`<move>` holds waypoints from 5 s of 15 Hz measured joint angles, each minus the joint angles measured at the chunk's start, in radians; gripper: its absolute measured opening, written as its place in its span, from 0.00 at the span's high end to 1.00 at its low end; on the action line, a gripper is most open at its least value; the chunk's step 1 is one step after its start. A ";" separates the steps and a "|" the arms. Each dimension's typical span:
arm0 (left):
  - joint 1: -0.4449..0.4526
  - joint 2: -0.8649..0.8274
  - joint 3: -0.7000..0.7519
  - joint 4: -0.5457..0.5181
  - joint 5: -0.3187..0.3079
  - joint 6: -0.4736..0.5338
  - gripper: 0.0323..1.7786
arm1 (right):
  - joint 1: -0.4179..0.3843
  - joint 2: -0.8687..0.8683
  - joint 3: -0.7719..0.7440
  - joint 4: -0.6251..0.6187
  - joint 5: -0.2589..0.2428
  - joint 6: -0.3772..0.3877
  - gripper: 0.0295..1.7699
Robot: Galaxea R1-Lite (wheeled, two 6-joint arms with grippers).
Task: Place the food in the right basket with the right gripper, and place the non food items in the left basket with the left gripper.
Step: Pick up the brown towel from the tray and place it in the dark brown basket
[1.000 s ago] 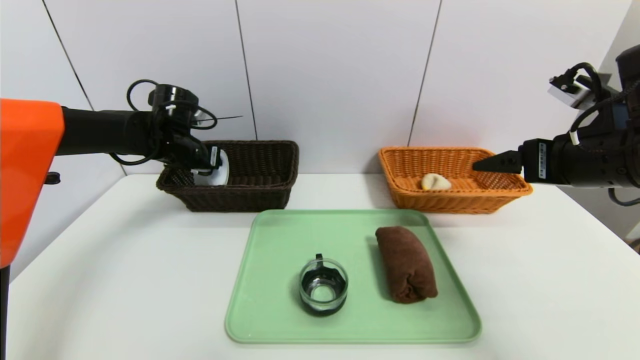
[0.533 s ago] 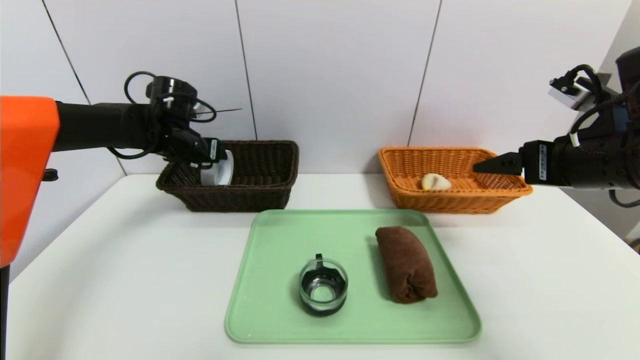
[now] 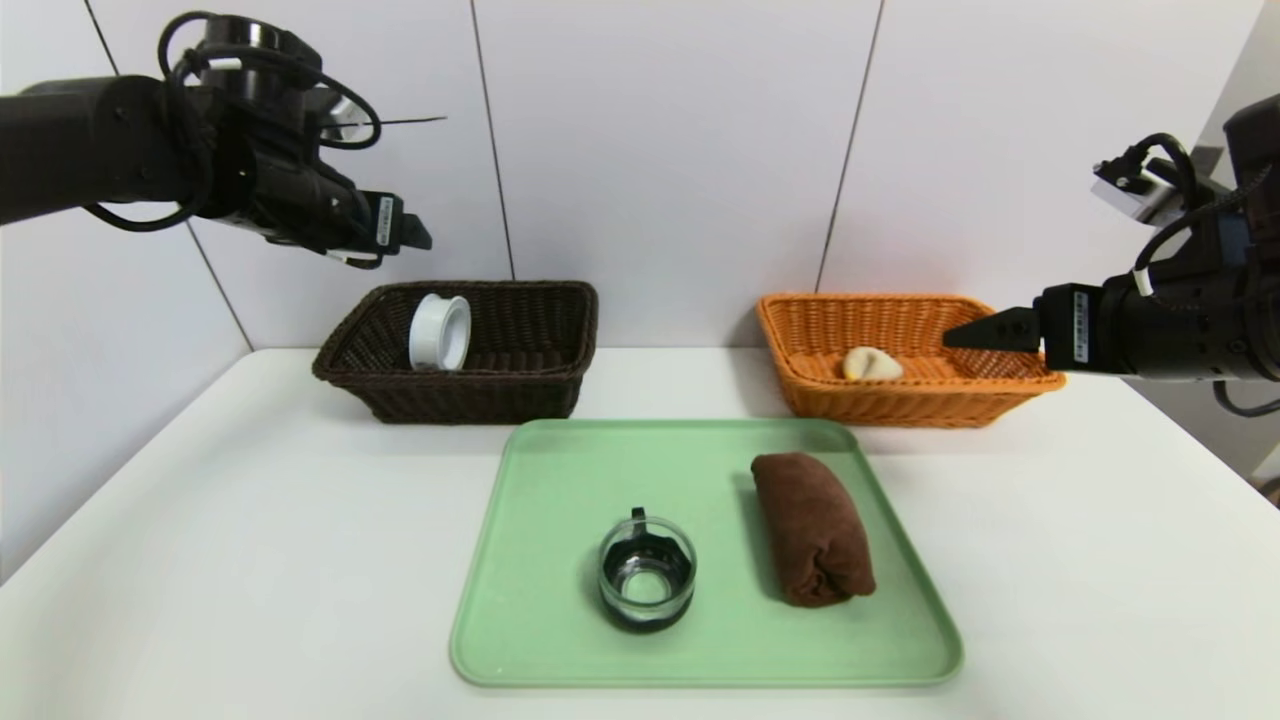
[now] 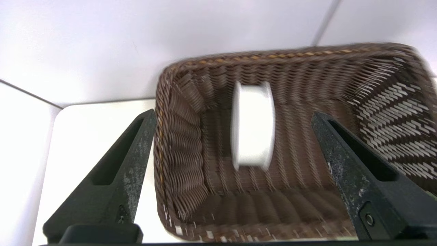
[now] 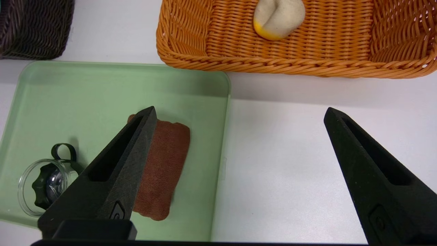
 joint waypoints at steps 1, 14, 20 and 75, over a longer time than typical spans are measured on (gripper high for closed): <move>-0.018 -0.032 0.000 0.035 -0.011 -0.005 0.09 | 0.000 0.001 0.000 0.000 0.000 0.000 0.04; -0.417 -0.255 0.144 0.204 -0.001 -0.104 0.05 | -0.007 -0.011 0.000 0.001 -0.001 0.001 0.04; -0.617 -0.141 0.036 0.203 0.165 -0.278 0.05 | -0.007 -0.026 0.011 0.005 -0.003 0.005 0.04; -0.370 -0.583 0.793 0.049 0.207 -0.133 0.05 | 0.441 0.590 -0.413 0.528 -0.218 0.327 0.49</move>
